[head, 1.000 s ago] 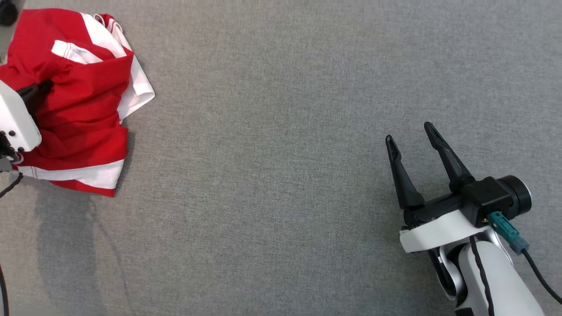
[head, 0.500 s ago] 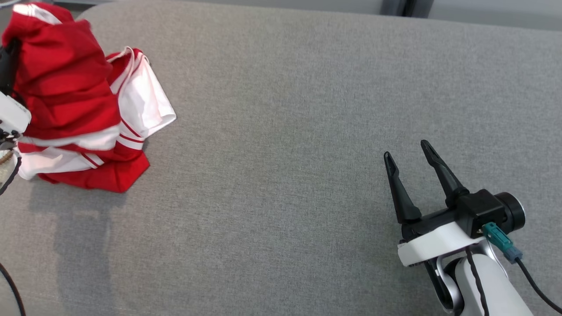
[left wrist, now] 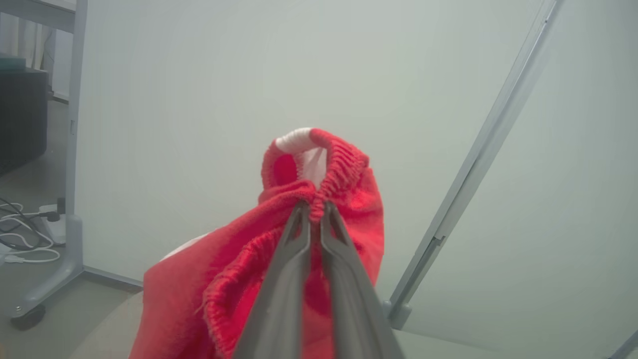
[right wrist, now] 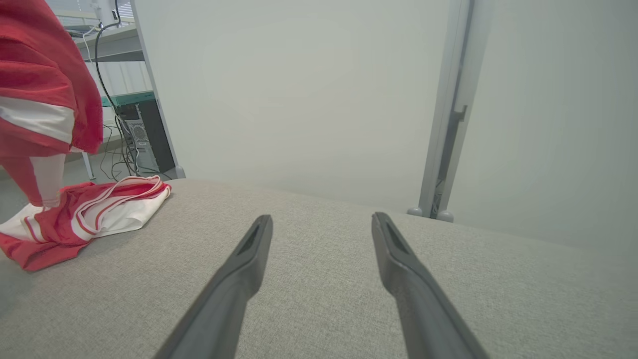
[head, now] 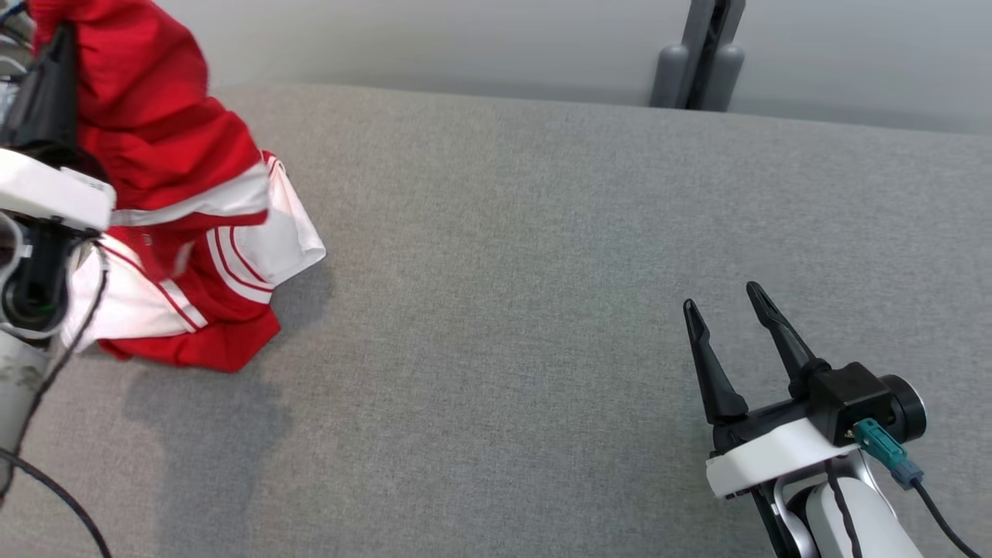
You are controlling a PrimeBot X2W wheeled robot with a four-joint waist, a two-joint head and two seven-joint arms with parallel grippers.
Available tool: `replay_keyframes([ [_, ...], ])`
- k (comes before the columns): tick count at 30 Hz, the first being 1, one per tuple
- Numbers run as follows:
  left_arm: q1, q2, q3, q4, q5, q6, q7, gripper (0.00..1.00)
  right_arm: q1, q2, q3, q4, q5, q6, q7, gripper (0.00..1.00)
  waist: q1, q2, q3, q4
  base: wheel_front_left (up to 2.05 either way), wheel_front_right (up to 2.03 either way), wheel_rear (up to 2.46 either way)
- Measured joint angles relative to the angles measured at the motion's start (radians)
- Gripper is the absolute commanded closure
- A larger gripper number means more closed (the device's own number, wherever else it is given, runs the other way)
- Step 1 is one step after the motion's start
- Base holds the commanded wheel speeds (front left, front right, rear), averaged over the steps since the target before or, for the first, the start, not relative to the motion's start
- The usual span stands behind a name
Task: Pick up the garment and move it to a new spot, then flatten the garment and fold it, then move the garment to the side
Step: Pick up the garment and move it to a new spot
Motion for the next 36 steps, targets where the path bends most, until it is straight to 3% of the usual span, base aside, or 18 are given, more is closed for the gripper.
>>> replay_keyframes([
  [10,0.144,-0.126,0.097,-0.139,0.109,0.049,-0.010,1.00,0.023,0.002,-0.031,-0.009,0.001,0.000,0.000,0.00,0.0000,0.0000,-0.053,-0.060,0.00,0.00,0.00],
  [18,0.240,-0.241,0.081,-0.206,0.217,0.088,-0.010,1.00,0.028,0.003,-0.068,-0.013,-0.003,0.000,0.000,0.00,0.0000,0.0000,-0.061,-0.134,0.00,0.00,0.00],
  [25,0.286,-0.362,0.020,-0.185,0.233,0.085,-0.010,1.00,0.027,0.002,-0.092,-0.011,-0.011,0.000,0.000,0.00,0.0000,0.0000,-0.058,-0.220,0.00,0.00,0.00],
  [36,0.262,-0.503,-0.039,-0.059,0.236,0.057,-0.007,1.00,0.006,0.002,-0.085,-0.018,0.005,0.000,0.000,0.00,0.0000,0.0000,-0.008,-0.362,0.00,0.00,0.00],
])
